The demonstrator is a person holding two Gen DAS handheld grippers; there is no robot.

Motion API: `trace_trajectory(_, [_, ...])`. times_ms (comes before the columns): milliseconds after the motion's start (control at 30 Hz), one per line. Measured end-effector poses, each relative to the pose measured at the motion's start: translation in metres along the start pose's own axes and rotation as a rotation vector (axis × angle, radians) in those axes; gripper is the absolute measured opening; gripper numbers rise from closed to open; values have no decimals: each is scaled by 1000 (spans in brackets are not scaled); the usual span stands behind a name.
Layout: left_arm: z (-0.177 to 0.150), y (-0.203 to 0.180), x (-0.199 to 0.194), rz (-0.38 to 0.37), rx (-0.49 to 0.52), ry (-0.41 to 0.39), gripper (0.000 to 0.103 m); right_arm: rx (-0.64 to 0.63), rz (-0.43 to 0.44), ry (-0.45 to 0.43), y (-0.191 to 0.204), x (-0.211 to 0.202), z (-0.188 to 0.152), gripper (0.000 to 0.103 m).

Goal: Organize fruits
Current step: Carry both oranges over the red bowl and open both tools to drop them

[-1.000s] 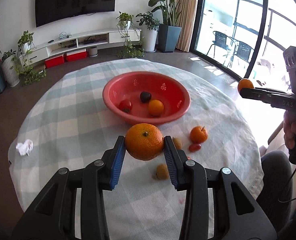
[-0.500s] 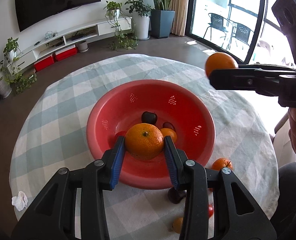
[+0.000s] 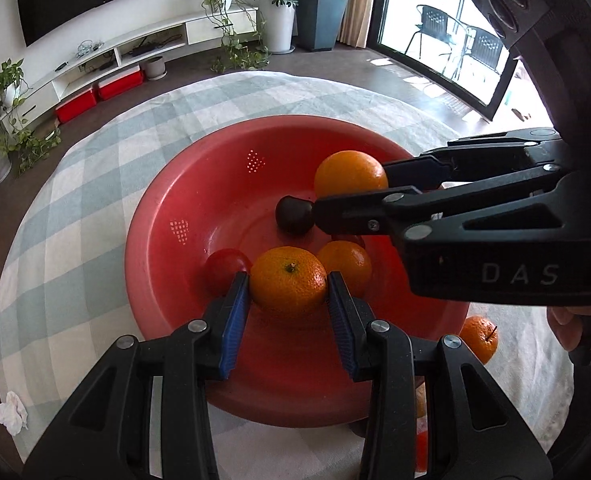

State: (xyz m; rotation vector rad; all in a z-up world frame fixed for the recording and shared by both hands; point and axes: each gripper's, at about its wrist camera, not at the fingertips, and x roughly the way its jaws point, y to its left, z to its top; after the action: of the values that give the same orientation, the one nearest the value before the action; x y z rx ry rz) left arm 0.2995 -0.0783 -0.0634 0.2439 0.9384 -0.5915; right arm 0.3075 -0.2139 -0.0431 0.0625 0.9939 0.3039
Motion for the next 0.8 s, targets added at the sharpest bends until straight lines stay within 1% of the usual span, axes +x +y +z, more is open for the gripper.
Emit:
trace_trajectory(300, [0, -1, 5, 5, 11, -4, 37, -25, -44, 39, 1, 15, -4, 42])
trace_trajectory(567, [1, 0, 5, 13, 8, -5, 37, -34, -61, 43, 3, 14, -4, 43])
trace_trajectory(633, [0, -1, 3, 15, 8, -11, 46, -40, -66, 42, 4, 13, -4, 43])
trace_trajectory(667, [1, -1, 1, 21, 10, -18, 55, -42, -67, 40, 5, 13, -4, 45])
trace_trajectory(700, [0, -3, -1, 27, 11, -22, 60, -40, -67, 37, 5, 13, -5, 52])
trace_trajectory(767, [1, -2, -1, 29, 6, -24, 61, -38, -71, 30, 5, 12, -4, 57])
trace_trajectory(800, [1, -1, -2, 29, 4, -23, 61, -39, -71, 30, 6, 11, -4, 57])
